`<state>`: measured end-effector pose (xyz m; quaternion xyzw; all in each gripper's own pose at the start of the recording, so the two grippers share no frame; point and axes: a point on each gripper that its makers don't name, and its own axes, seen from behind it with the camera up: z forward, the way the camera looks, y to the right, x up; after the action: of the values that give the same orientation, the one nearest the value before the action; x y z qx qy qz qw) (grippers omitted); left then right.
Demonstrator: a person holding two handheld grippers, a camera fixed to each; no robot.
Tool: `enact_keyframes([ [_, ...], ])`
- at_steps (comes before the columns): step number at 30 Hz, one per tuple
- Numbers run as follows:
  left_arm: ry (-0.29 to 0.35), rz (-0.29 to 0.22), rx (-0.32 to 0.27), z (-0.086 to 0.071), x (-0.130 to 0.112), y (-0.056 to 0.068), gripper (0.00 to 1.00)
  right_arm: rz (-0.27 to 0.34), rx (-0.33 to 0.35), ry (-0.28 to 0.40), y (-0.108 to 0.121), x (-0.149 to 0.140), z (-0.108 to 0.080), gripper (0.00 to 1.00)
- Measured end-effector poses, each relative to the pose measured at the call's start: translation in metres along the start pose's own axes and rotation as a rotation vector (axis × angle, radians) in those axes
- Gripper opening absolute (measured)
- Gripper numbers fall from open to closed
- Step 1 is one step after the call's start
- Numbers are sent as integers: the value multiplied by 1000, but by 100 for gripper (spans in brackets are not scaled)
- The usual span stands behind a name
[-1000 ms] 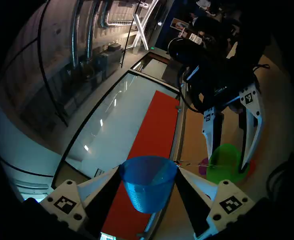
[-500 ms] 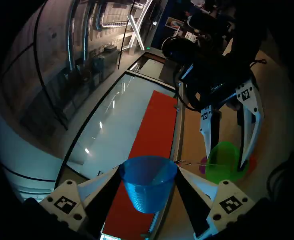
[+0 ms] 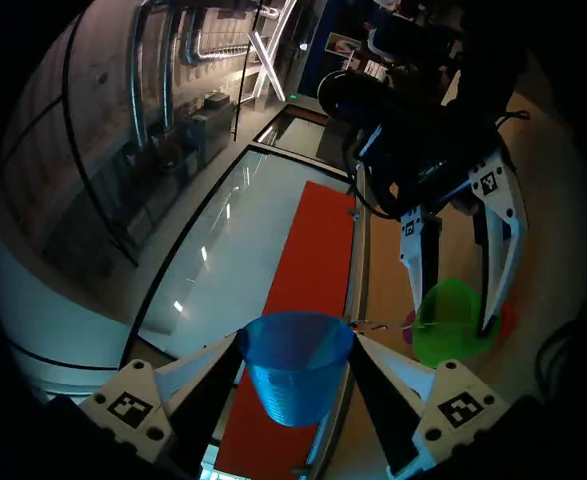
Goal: Pour water
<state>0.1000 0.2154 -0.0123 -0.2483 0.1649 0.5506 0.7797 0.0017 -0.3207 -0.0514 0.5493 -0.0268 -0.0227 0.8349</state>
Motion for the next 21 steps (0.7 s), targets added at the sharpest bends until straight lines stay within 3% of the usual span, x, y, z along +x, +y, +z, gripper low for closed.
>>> enact_keyframes([
  [21, 5, 54, 10, 4, 0, 4, 88, -4, -4, 4, 2, 0, -1, 91],
])
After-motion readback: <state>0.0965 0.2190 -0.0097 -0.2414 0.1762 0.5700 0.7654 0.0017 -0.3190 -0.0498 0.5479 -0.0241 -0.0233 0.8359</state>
